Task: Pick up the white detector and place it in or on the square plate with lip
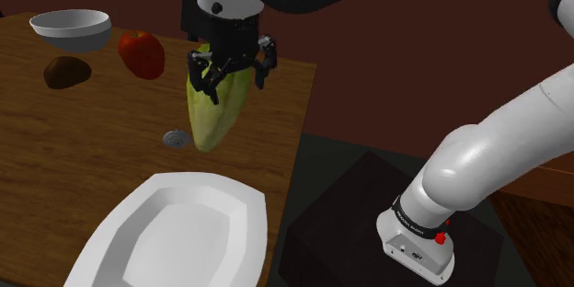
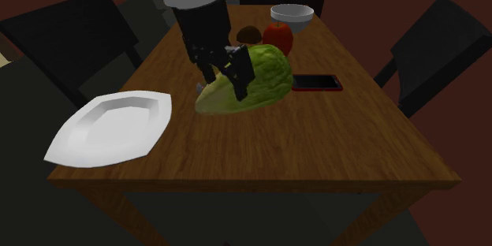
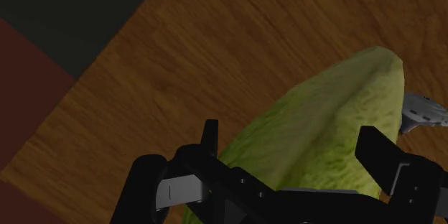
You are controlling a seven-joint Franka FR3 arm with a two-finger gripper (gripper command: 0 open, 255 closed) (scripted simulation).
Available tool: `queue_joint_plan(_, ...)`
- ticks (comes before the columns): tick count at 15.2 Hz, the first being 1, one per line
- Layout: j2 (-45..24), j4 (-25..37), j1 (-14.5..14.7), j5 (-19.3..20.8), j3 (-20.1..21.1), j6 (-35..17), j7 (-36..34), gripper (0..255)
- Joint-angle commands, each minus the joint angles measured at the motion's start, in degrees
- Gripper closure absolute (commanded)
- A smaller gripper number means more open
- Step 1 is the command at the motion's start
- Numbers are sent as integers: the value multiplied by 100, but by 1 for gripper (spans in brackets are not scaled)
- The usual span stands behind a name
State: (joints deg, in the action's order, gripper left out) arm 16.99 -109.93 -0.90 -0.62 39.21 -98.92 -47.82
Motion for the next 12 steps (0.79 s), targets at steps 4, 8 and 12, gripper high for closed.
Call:
queue_joint_plan(4,-1483,841,-83,792,848,156,-1407,0)
queue_joint_plan(8,-2851,1934,441,1775,1129,508,-2551,0)
queue_joint_plan(12,-2891,1751,483,1804,1054,292,-2605,0)
